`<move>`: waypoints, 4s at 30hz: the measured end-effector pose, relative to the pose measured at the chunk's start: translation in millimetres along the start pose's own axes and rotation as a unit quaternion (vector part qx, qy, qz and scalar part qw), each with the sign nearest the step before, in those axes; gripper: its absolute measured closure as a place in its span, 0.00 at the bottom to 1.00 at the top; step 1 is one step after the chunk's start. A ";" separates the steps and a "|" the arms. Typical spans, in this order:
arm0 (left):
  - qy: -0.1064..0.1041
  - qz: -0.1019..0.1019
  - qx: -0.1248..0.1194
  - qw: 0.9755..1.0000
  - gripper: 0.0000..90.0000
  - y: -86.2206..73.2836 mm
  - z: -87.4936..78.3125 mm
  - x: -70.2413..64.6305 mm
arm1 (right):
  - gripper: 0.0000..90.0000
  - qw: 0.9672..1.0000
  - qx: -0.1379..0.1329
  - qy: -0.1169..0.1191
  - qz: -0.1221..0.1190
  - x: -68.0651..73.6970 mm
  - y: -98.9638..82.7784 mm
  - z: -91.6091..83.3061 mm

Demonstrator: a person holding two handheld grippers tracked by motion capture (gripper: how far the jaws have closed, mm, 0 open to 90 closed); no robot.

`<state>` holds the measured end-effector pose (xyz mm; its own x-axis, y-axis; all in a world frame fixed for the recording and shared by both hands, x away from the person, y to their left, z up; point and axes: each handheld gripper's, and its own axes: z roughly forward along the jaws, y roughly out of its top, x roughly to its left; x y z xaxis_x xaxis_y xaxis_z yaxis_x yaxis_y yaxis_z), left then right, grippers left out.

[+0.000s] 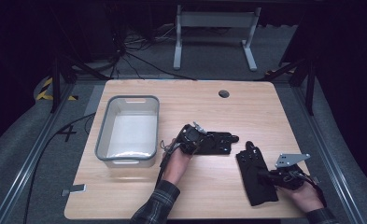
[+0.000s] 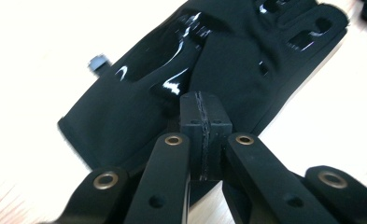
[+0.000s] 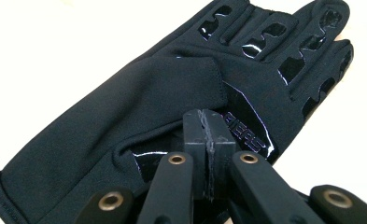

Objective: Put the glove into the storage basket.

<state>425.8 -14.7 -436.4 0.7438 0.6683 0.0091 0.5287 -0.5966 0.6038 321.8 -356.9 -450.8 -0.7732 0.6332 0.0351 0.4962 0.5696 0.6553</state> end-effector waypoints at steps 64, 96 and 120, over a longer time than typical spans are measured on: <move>-0.152 0.050 -0.034 0.987 1.00 -10.8 -11.0 -46.3 | 1.00 0.999 -0.023 0.007 -0.025 14.9 27.9 16.1; -0.086 0.000 -0.027 0.996 0.96 -49.0 -34.3 -34.9 | 1.00 0.998 -0.023 0.033 -0.050 19.2 44.9 38.7; -0.055 -0.031 -0.017 0.998 0.69 -72.6 -29.1 -42.6 | 1.00 0.998 -0.011 0.033 -0.057 24.8 37.0 35.4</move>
<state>343.8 13.0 -457.5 0.7510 0.6500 -0.1161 0.5629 -0.5384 0.6272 334.9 -301.6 -452.4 -0.8487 0.5289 0.0086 0.3955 0.6236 0.6743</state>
